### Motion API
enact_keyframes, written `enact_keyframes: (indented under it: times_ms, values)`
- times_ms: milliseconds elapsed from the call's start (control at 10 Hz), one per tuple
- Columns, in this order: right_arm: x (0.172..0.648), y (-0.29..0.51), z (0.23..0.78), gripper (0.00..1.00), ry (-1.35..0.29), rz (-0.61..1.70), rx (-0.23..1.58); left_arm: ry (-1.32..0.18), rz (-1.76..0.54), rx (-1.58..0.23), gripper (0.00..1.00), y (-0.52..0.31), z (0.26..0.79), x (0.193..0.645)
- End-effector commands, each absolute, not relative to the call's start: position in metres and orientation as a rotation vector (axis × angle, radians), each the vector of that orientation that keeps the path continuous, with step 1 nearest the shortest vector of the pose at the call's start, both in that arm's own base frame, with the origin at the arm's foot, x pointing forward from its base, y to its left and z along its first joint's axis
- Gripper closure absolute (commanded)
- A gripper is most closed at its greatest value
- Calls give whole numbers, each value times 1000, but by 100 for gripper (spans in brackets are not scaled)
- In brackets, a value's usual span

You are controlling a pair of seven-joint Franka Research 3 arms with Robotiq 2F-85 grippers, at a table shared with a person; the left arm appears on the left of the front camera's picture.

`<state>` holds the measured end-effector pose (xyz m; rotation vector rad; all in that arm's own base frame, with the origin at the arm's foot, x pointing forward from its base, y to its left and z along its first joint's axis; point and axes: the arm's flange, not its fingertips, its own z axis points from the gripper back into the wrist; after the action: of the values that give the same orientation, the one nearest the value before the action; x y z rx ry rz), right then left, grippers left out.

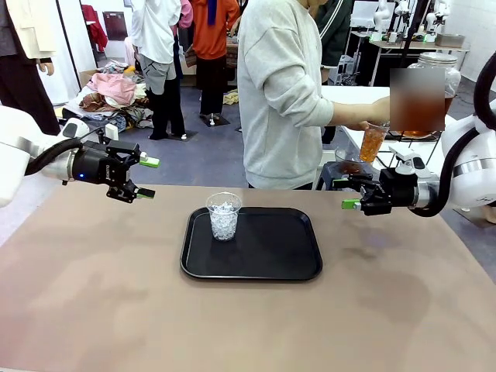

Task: Pour the drink into the iced cup.
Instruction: Pick up the iced cup indicated by the human and present it to them.

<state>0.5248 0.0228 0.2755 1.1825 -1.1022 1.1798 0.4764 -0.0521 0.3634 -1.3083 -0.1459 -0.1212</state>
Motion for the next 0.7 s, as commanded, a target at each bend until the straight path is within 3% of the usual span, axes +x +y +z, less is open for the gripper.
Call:
enact_keyframes:
  times_ms: [0, 600]
  values:
    - [528, 24, 279, 0, -1107, 1189, 1179, -148, -121, -1310, 0, -52, 364, 475]
    - [528, 24, 279, 0, -1107, 1189, 1179, -148, -121, -1310, 0, -52, 364, 475]
